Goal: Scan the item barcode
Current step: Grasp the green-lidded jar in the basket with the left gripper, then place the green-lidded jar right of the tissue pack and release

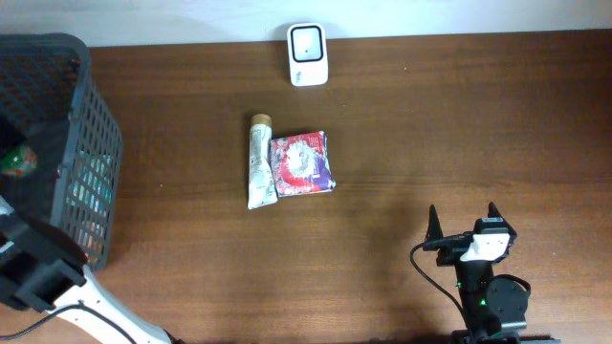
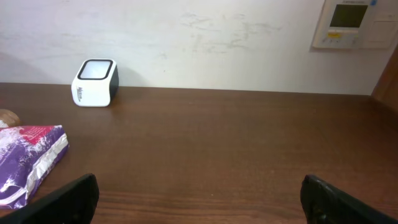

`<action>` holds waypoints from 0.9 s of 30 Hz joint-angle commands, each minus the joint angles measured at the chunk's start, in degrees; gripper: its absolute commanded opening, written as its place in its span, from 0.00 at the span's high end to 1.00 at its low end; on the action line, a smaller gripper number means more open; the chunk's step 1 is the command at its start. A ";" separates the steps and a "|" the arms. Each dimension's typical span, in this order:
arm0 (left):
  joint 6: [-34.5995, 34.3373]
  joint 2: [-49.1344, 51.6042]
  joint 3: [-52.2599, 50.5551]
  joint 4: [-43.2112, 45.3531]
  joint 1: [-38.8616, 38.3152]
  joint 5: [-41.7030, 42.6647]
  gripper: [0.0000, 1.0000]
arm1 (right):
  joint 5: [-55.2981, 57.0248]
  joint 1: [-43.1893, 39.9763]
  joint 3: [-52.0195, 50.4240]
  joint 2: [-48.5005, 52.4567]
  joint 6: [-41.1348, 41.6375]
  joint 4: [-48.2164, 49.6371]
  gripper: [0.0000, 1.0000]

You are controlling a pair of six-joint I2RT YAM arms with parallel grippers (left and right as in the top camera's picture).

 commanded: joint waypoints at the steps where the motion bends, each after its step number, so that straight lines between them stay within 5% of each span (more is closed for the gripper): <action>1: -1.03 -10.91 11.61 -2.89 0.37 14.73 0.37 | 0.68 -0.26 -0.50 -0.37 0.31 -0.17 0.01; 6: -4.81 -24.81 13.75 0.11 -1.31 34.97 0.34 | 0.68 -0.26 -0.50 -0.37 0.31 -0.17 0.01; 10: -7.21 -26.82 13.49 0.02 -17.20 39.91 0.35 | 0.68 -0.26 -0.50 -0.37 0.31 -0.17 0.01; 13: -7.19 -24.11 13.49 -0.42 -33.24 32.50 0.34 | 0.68 -0.26 -0.50 -0.37 0.31 -0.17 0.01; 15: -7.21 -17.97 13.49 -4.74 -49.22 20.37 0.34 | 0.68 -0.26 -0.50 -0.37 0.31 -0.17 0.01; 18: -7.23 -9.51 13.49 -4.68 -60.83 13.92 0.34 | 0.68 -0.26 -0.50 -0.37 0.31 -0.17 0.01; 22: -7.21 5.95 13.49 1.64 -71.58 2.73 0.32 | 0.68 -0.26 -0.50 -0.37 0.31 -0.17 0.02; 27: -7.21 18.40 13.49 6.86 -75.87 -2.54 0.31 | 0.68 -0.26 -0.50 -0.37 0.31 -0.17 0.01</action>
